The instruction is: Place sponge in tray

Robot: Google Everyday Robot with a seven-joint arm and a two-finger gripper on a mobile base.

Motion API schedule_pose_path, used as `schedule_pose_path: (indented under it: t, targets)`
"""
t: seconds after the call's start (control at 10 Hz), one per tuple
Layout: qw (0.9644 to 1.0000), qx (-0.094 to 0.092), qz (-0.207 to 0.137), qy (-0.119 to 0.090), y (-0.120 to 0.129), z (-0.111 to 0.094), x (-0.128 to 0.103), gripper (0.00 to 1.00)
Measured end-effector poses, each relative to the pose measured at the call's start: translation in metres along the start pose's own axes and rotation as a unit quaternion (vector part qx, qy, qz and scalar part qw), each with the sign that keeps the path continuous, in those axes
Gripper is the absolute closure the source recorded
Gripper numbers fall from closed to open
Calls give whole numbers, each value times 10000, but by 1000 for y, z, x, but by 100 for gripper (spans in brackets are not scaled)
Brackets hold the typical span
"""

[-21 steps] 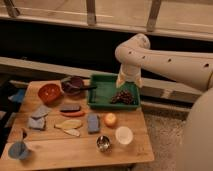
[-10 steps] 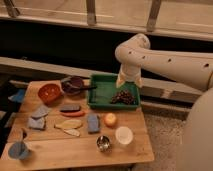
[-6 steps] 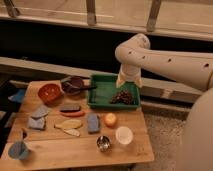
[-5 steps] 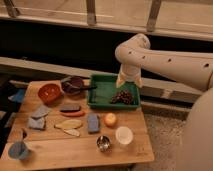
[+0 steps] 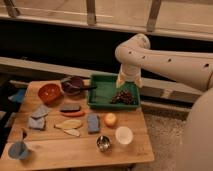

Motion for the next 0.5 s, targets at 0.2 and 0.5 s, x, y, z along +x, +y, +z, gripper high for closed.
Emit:
schedule_pose_path:
  t: [0.2,0.5]
  targets:
    - [10000,0,0,0,0,0,0,28]
    - [9999,22,-111,-102,6,-8,0,28]
